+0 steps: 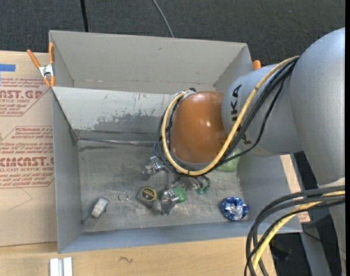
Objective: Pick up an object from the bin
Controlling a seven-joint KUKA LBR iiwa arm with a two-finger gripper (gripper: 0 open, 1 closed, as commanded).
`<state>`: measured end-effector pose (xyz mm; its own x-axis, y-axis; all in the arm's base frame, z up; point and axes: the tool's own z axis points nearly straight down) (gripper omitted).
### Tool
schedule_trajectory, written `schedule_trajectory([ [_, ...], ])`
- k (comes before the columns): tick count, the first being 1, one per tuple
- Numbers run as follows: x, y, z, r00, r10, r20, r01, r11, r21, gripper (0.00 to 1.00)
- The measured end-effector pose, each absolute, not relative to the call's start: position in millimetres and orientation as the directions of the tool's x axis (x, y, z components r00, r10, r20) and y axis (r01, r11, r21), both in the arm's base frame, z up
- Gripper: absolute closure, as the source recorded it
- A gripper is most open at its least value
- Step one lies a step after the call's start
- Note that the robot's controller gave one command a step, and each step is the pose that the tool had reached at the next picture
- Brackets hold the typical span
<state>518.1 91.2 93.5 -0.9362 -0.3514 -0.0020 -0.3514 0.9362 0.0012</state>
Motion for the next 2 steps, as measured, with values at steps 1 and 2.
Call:
schedule_trajectory([
  [1, 528.6, 99.1, 71.5, -0.92, -0.392, -0.004, -0.392, 0.92, 0.001, 0.0],
  [2, 528.7, 98.5, 73.9, -0.92, -0.392, -0.002, -0.392, 0.92, 0.0, 1.0],
])
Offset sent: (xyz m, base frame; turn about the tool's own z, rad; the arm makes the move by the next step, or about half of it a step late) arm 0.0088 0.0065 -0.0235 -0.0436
